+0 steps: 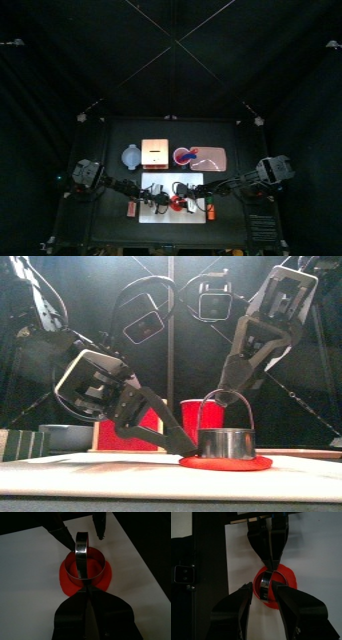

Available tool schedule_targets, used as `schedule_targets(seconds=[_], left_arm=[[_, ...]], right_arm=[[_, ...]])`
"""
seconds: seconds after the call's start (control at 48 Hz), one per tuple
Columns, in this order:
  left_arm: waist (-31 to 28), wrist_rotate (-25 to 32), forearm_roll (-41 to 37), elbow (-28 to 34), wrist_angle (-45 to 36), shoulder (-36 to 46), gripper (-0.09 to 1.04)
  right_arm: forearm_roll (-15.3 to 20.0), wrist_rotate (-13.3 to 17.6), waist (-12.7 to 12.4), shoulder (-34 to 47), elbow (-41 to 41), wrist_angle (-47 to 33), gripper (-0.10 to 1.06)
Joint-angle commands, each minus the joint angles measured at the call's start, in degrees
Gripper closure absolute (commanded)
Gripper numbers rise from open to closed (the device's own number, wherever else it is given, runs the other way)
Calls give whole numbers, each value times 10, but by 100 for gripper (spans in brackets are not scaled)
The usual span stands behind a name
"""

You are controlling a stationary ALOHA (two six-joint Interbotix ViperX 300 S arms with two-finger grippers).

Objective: Get the cutter from the drawer then cut the dough then place the extra dough in the bowl
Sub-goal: Cut the dough

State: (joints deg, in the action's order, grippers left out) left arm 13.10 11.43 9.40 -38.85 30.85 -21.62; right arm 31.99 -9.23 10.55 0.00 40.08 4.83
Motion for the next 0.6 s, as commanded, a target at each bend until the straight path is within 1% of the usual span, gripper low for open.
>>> schedule_targets(seconds=[0.021,0.188,0.396,0.458,0.604], left_arm=[[-2,-2,1,9,1,5,41],[-3,-3,0,3,1,8,41],[-2,-3,4,4,1,8,41],[-3,-3,4,3,1,7,41],[-2,-3,6,1,1,6,41]], right_arm=[[-1,1,-3,0,-17,4,22],[-8,3,-6,11,-25,31,22],[-12,3,-25,10,-36,59,22],[-23,4,-33,9,-49,92,22],[-41,6,-36,12,-69,129,23]])
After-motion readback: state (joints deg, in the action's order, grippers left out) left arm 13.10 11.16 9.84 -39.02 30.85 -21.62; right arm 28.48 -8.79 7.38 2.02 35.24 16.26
